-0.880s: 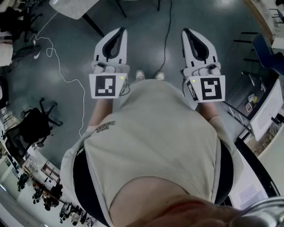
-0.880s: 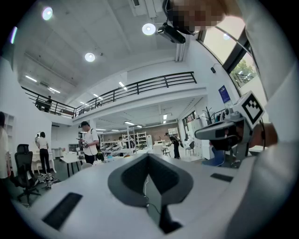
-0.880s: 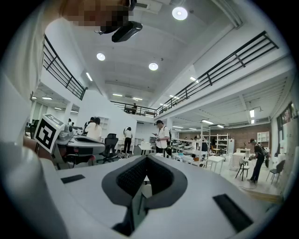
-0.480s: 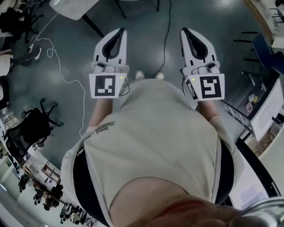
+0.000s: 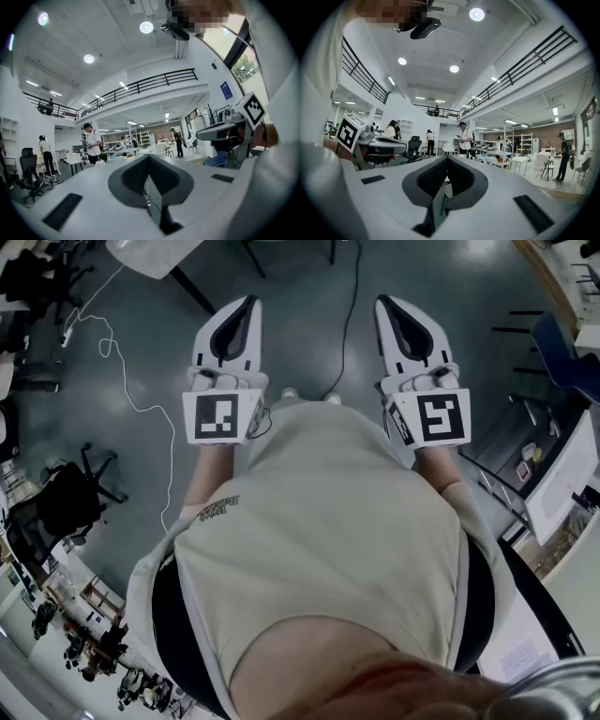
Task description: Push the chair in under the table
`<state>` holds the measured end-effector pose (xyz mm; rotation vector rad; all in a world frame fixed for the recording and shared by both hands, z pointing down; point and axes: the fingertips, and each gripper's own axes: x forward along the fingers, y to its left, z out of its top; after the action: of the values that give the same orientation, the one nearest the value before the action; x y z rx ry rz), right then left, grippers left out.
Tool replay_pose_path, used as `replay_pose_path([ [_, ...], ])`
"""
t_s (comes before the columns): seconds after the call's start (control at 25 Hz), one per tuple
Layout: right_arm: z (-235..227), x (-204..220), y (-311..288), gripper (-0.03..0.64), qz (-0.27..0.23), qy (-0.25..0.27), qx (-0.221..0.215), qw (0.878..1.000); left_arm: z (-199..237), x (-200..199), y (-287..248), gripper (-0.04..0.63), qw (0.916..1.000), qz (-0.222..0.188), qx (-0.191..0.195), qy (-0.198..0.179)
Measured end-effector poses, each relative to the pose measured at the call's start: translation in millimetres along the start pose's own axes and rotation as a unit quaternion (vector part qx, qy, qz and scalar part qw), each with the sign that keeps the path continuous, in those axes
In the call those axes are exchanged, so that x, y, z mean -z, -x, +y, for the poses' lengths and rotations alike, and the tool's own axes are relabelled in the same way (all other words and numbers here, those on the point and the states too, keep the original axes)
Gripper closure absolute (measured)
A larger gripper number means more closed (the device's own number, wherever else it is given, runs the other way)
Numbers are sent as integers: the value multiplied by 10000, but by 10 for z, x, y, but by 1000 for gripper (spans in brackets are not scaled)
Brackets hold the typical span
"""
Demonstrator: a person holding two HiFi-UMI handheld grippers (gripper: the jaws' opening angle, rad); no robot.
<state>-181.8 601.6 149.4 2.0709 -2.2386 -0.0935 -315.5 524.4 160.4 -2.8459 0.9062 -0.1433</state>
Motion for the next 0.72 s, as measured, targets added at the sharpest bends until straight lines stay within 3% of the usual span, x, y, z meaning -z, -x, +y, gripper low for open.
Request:
replay_pose_path([
  [0.48,-216,157,207,607,-56,-15,-103,9999,-381,15,-52,584,9997,10,0,-259],
  [0.72,-325,244,125,607,-76,-23,-148,9999,-355,116,-221,584,10000,-48,28,12],
])
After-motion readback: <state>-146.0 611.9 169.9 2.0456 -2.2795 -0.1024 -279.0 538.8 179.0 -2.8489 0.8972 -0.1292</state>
